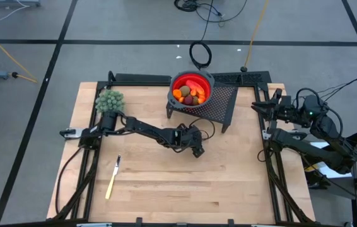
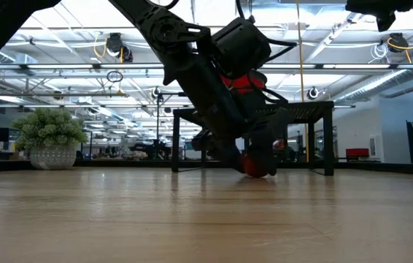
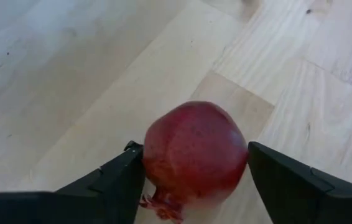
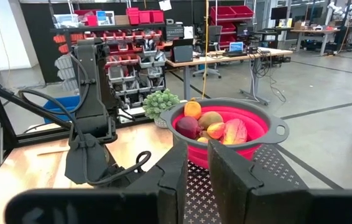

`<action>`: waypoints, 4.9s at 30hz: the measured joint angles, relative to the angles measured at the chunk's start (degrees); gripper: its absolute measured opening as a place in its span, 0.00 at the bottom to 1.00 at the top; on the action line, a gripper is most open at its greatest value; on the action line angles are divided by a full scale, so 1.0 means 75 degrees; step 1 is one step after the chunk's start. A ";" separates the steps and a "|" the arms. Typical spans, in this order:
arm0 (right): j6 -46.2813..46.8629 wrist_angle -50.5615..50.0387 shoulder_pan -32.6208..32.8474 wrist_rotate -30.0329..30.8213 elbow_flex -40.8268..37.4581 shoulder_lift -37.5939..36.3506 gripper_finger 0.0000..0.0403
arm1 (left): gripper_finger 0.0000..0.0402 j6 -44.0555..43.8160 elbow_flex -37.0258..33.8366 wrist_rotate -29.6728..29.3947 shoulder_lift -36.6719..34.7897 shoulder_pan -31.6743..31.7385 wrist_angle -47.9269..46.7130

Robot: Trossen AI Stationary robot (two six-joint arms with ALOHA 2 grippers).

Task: Pick & Place Fruit
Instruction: Put the pomegranate into the red strainer bowl on the shelf

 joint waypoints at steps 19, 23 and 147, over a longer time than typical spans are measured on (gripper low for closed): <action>-0.0003 -0.0003 0.0000 -0.0003 0.0000 0.0000 0.13 | 0.50 0.0130 0.0000 0.0227 0.0003 -0.0003 0.0168; -0.0001 -0.0003 0.0000 -0.0006 0.0000 -0.0002 0.13 | 0.51 0.0119 0.0000 0.0227 0.0003 -0.0012 0.0200; 0.1332 0.2809 0.0000 -0.0017 -0.4261 -0.1830 0.13 | 0.52 0.3397 0.0003 0.1489 -0.2722 -0.0360 0.4372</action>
